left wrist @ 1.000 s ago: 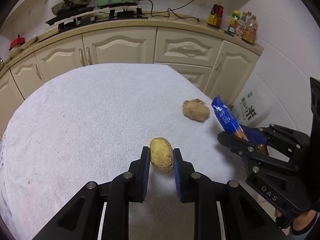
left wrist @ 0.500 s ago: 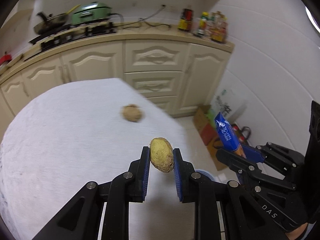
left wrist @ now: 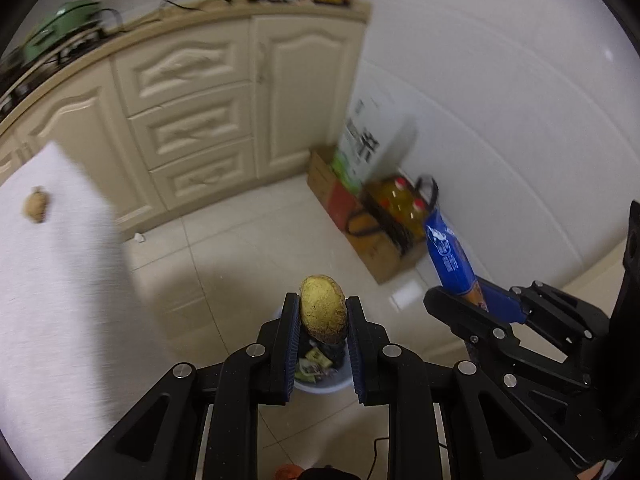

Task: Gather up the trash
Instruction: 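Carry the potato and snack bar over the blue bin, then open both tools to drop the potato and snack bar into the bin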

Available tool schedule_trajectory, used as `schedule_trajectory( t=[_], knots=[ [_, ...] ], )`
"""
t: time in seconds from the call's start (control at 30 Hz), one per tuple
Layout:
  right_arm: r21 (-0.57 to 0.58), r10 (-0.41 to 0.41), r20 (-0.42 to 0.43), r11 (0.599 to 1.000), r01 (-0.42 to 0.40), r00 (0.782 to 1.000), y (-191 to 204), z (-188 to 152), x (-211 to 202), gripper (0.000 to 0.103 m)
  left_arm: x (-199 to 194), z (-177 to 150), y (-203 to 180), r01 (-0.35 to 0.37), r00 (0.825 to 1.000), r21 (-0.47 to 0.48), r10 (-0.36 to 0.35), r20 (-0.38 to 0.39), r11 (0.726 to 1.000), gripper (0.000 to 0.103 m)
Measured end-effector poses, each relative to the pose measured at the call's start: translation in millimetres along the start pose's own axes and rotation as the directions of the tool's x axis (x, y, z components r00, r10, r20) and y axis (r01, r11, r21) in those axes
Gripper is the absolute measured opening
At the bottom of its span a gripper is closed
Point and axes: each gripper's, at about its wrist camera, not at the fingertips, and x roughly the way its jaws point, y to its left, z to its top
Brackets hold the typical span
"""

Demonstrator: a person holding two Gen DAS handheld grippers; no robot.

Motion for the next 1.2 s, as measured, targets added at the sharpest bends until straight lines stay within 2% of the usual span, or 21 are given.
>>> schedule_trajectory(
  t=[0.17,0.43,0.53,0.6,0.63,0.7,0.9,1.2],
  knots=[
    [0.069,-0.002,-0.039,0.998,0.005,0.999,-39,-16,19,0.02,46,24,-28,-0.01,0.997,0.055,0.014,-0.072,0.998,0.019],
    [0.132,0.001,-0.079,0.991,0.01,0.997,-77,-36,45,0.02,103,53,-53,-0.032,0.991,0.089,0.043,-0.128,0.996,0.02],
    [0.149,0.006,-0.094,0.989,0.008,0.996,-85,-41,54,0.02,127,57,-61,-0.047,0.987,0.106,0.062,-0.145,0.993,0.024],
    [0.151,0.008,-0.104,0.988,0.008,0.994,-87,-43,59,0.02,139,57,-61,-0.057,0.986,0.106,0.072,-0.148,0.993,0.037],
    [0.152,0.01,-0.108,0.988,0.007,0.994,-88,-45,61,0.02,144,57,-60,-0.061,0.986,0.105,0.077,-0.149,0.993,0.04],
    [0.154,0.011,-0.113,0.988,0.007,0.994,-89,-47,64,0.02,150,59,-62,-0.078,0.986,0.107,0.093,-0.14,0.991,0.046],
    [0.163,0.017,-0.124,0.987,0.003,0.992,-87,-49,75,0.02,160,50,-56,-0.123,0.982,0.106,0.137,-0.133,0.987,0.047],
    [0.149,0.006,-0.112,0.989,0.01,0.994,-74,-39,80,0.023,147,46,-46,-0.131,0.984,0.088,0.141,-0.109,0.987,0.047]
  ],
)
